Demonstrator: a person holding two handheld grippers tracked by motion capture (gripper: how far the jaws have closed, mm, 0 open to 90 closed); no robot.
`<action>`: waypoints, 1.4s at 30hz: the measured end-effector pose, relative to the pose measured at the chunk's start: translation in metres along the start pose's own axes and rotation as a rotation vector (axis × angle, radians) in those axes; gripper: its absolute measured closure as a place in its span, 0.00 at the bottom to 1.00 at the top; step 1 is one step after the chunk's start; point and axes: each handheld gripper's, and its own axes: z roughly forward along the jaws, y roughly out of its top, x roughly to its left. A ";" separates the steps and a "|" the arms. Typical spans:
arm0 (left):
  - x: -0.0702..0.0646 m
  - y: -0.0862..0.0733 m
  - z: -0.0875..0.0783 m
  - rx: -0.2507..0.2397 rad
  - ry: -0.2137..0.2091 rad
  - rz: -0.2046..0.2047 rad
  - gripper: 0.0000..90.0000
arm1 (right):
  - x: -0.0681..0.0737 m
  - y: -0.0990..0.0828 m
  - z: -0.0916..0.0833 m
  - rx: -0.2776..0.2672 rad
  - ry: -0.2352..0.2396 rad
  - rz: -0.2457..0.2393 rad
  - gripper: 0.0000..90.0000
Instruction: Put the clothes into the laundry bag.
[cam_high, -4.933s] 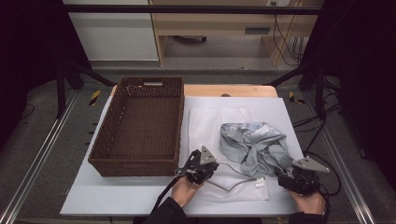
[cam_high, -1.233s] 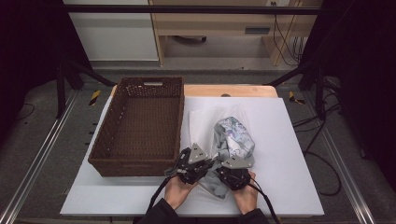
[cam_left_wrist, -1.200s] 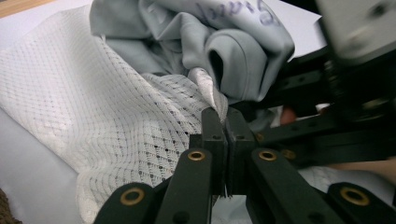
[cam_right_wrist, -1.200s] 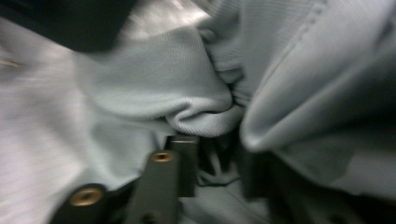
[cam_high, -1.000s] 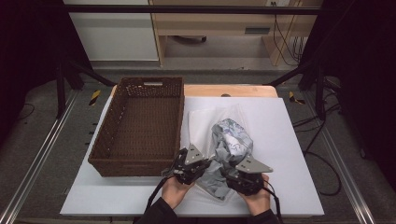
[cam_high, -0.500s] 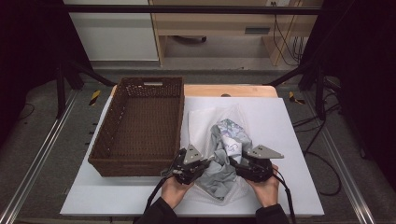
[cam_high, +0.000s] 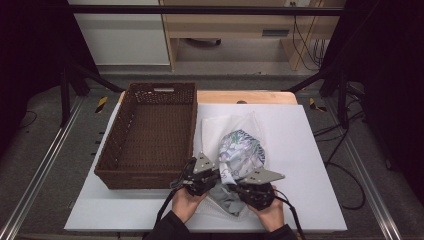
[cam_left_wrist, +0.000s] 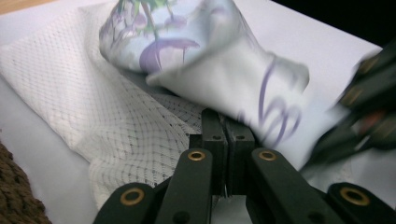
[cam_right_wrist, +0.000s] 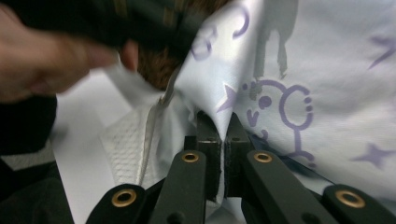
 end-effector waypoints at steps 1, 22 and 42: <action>0.000 0.000 0.000 0.000 0.000 0.000 0.98 | 0.000 0.000 0.000 0.000 0.000 0.000 0.99; -0.006 0.001 -0.006 -0.019 -0.001 0.036 0.98 | -0.009 -0.001 0.013 0.022 -0.134 0.062 0.63; -0.003 -0.001 -0.002 0.004 0.007 0.048 0.98 | -0.072 -0.009 0.001 0.007 -0.263 0.177 0.45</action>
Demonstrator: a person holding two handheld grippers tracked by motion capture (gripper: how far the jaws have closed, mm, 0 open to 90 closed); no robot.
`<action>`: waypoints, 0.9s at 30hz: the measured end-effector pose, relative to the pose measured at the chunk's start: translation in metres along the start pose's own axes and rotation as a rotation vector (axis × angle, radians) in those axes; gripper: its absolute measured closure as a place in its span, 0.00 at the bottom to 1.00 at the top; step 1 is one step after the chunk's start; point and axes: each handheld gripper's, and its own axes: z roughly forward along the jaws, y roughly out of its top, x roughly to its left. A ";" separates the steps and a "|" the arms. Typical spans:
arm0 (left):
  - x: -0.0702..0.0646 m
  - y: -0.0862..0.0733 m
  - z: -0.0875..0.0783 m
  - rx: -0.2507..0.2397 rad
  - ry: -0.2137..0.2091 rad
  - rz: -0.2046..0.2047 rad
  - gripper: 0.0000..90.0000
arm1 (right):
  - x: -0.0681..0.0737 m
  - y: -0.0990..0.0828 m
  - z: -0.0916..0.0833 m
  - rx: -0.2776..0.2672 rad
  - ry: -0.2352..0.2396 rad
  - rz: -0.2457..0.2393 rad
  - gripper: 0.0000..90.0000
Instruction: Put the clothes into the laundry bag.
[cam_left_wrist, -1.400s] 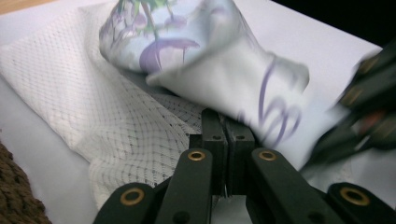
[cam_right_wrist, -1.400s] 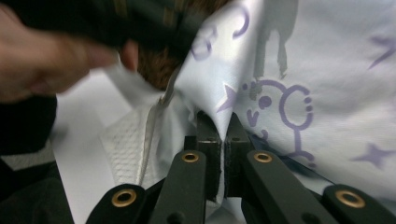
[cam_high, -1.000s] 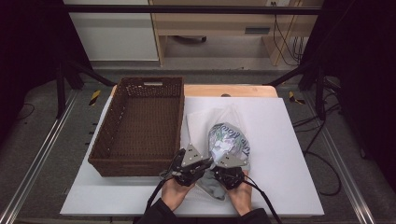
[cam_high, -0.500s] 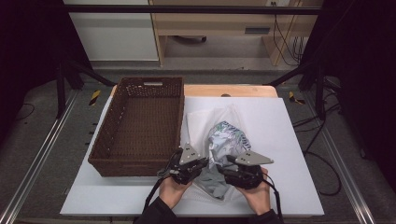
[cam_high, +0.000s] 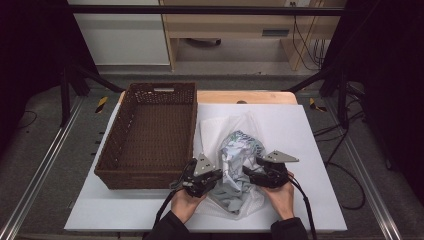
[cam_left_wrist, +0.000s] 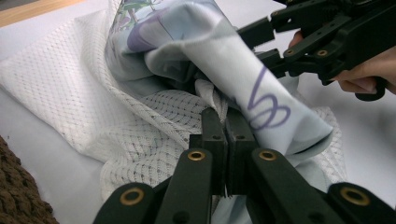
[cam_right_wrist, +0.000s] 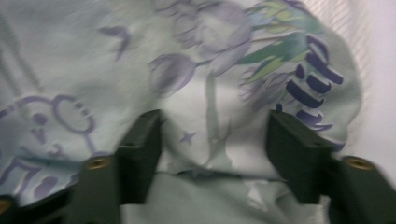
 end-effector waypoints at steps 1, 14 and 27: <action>0.000 0.000 0.000 0.003 0.001 0.000 0.98 | 0.000 -0.001 0.001 0.010 0.009 0.006 0.52; 0.008 -0.001 0.001 0.017 0.016 -0.057 0.98 | 0.016 0.009 -0.042 -0.103 0.055 -0.095 0.95; -0.004 0.013 -0.018 -0.062 -0.016 -0.041 0.98 | 0.080 -0.002 0.001 0.052 0.228 -0.256 0.95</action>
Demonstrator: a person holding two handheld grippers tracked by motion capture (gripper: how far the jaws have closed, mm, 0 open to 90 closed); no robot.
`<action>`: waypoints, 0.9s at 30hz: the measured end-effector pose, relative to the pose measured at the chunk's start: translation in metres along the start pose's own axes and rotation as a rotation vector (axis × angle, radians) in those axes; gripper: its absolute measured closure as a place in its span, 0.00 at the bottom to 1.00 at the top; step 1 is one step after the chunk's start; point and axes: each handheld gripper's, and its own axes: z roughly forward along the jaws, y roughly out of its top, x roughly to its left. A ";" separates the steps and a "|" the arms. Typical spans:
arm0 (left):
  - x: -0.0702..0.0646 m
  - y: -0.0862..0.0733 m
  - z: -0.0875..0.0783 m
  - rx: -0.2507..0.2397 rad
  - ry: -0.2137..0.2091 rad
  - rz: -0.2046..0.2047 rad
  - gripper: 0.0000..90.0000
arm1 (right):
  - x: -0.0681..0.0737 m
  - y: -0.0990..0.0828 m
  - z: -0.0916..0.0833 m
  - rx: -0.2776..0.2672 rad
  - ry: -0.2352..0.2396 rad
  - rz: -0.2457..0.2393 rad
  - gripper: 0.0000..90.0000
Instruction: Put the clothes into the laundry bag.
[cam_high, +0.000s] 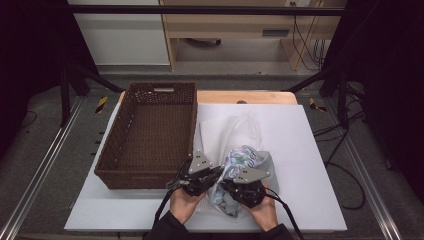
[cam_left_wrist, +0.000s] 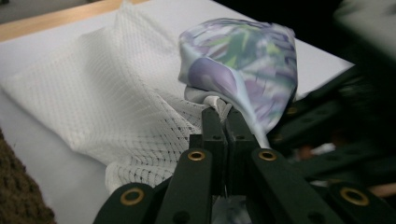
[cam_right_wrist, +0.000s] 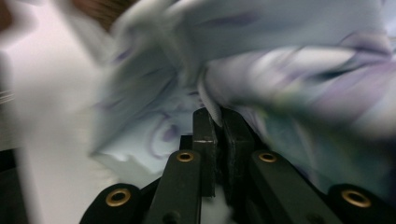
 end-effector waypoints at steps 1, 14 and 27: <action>-0.002 0.001 -0.002 -0.006 -0.003 0.005 0.98 | -0.003 -0.002 0.007 0.014 -0.037 0.014 0.95; -0.008 -0.005 0.009 0.040 0.000 0.037 0.98 | -0.016 -0.007 0.010 -0.041 -0.183 0.077 0.76; -0.001 -0.010 0.014 0.056 0.014 0.024 0.98 | -0.050 0.004 -0.076 -0.161 -0.363 0.121 0.24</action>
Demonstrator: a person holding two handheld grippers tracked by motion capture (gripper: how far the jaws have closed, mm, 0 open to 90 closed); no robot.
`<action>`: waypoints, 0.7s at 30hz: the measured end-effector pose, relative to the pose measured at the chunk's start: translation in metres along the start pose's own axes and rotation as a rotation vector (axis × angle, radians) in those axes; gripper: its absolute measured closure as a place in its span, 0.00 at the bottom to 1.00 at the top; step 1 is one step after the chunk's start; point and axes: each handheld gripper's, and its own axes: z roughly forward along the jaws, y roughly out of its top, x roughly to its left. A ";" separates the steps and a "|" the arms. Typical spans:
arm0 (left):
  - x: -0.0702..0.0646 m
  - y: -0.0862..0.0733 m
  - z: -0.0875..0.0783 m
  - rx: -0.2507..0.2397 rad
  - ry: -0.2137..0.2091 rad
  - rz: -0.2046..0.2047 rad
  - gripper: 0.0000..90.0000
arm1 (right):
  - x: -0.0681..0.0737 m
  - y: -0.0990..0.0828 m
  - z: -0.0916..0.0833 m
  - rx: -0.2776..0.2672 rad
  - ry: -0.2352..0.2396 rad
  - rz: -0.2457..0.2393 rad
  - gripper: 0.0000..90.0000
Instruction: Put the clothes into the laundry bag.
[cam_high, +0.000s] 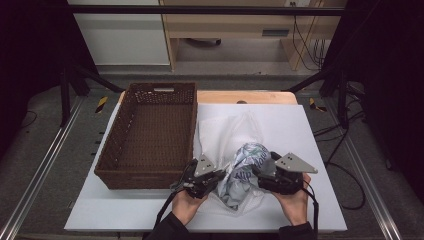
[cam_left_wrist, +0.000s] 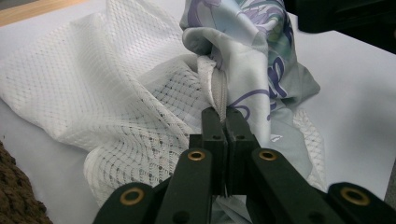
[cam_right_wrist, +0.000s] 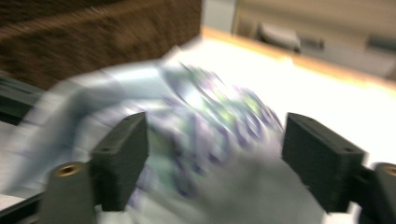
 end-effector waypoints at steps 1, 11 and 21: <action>0.000 0.000 0.000 0.000 0.000 0.000 0.98 | -0.005 -0.003 0.003 0.015 -0.002 0.015 0.24; 0.004 0.000 0.000 -0.001 0.008 -0.011 0.98 | 0.002 -0.015 0.019 0.075 0.160 -0.003 0.93; 0.005 0.009 -0.017 -0.057 -0.001 -0.032 0.98 | 0.065 -0.011 0.039 0.120 0.400 -0.150 0.95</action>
